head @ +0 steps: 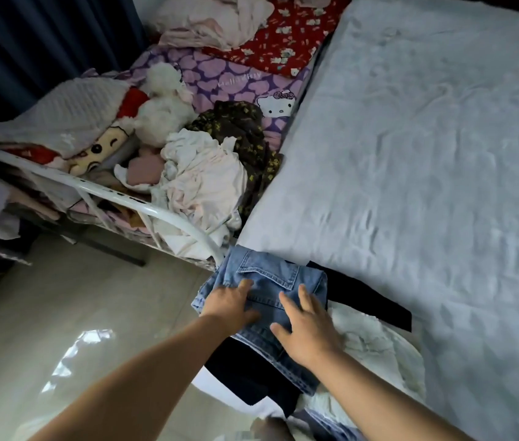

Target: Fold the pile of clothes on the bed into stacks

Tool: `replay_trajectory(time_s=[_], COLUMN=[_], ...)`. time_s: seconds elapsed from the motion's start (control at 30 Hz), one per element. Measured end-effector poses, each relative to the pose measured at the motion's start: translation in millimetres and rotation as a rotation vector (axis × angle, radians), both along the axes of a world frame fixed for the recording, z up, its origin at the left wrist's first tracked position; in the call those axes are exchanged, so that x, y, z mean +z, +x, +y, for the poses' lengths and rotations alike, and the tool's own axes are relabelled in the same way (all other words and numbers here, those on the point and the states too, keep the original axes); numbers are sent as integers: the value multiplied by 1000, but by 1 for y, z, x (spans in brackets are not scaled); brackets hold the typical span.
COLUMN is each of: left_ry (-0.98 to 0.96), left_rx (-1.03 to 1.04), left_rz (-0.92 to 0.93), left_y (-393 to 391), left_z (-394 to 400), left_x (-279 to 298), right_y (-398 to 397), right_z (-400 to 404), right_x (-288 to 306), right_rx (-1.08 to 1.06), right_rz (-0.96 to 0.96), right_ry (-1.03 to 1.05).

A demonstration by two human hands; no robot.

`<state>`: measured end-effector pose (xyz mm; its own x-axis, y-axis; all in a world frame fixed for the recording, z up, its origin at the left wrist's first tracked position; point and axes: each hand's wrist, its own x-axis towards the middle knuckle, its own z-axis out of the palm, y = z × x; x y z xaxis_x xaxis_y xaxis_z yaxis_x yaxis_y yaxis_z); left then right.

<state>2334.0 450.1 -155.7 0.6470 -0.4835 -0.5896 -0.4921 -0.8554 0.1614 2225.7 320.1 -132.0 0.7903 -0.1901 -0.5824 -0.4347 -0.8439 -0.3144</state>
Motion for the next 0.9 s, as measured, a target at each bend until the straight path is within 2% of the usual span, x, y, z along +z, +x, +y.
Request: replay_trajectory(time_s=[0.07, 0.13, 0.2, 0.27, 0.33, 0.57, 0.77, 0.9], left_ry=[75, 131, 114, 78, 84, 165, 201, 179], left_rx=[-98, -225, -325, -371, -386, -380, -396, -343], left_rz=[-5, -96, -168, -141, -93, -57, -32, -2], left_y=[0, 2, 3, 0, -8, -17, -8, -7], left_z=[-4, -3, 2, 9, 15, 21, 14, 8], left_x=[-2, -11, -24, -40, -55, -84, -70, -46], right_y=[7, 7, 3, -3, -8, -15, -4, -15], right_z=[0, 1, 1, 4, 9, 11, -3, -20], right_x=[-11, -26, -38, -51, -60, -94, -73, -43], right_rx=[37, 107, 154, 160, 188, 158, 232, 155], right_rz=[42, 107, 143, 137, 62, 32, 128, -2], right_ry=[24, 19, -16, -45, -113, -103, -37, 51])
